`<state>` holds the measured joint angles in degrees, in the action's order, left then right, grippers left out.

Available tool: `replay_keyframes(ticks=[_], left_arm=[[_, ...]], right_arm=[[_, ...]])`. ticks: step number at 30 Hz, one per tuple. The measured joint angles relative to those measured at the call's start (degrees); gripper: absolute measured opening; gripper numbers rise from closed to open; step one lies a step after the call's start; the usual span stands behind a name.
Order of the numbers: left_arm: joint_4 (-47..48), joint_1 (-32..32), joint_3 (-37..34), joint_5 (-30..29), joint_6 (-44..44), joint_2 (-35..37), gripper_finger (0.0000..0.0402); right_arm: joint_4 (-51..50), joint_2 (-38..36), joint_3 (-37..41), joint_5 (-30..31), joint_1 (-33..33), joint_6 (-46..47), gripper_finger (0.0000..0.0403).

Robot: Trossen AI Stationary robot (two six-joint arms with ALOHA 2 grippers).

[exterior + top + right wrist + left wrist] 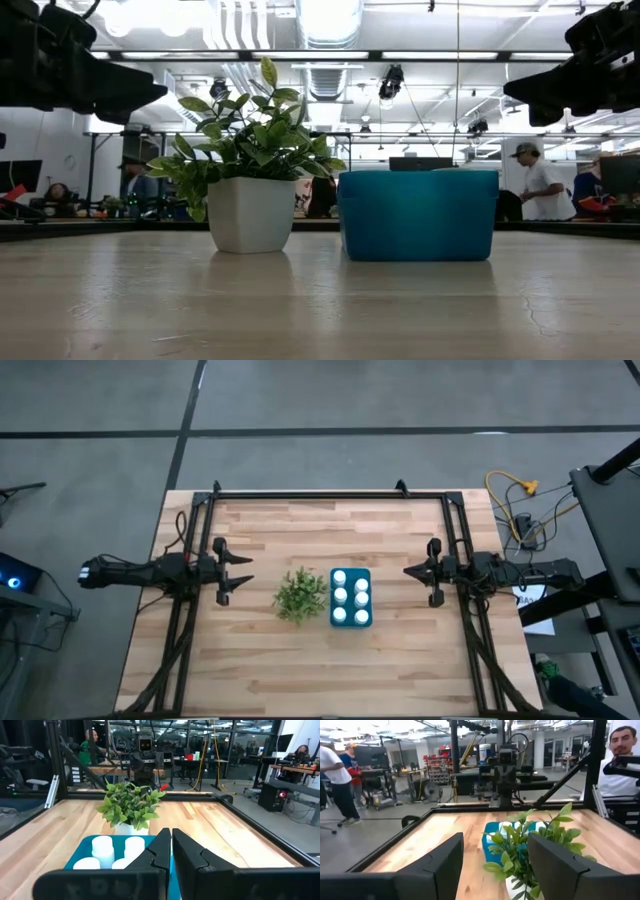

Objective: Pick and place pill bottles into a basket
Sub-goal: Return to Home Position

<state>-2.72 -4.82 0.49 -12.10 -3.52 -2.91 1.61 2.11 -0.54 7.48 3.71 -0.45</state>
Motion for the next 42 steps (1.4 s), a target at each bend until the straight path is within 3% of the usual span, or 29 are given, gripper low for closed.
replay_keyframes(ticks=[6,15,42], left_arm=[[0.4,0.0,0.0,2.8,-2.9,0.9,0.0181],[1.9,0.0,0.2,5.8,-3.3,0.3,0.0013],[-2.3,0.0,0.0,5.5,-4.6,-8.2,0.0008]], right_arm=[[0.0,0.0,0.0,0.0,0.0,0.0,0.0009],[0.0,0.3,0.0,0.0,0.0,0.0,0.0009],[0.2,1.4,0.0,0.0,0.0,-5.7,0.0009]])
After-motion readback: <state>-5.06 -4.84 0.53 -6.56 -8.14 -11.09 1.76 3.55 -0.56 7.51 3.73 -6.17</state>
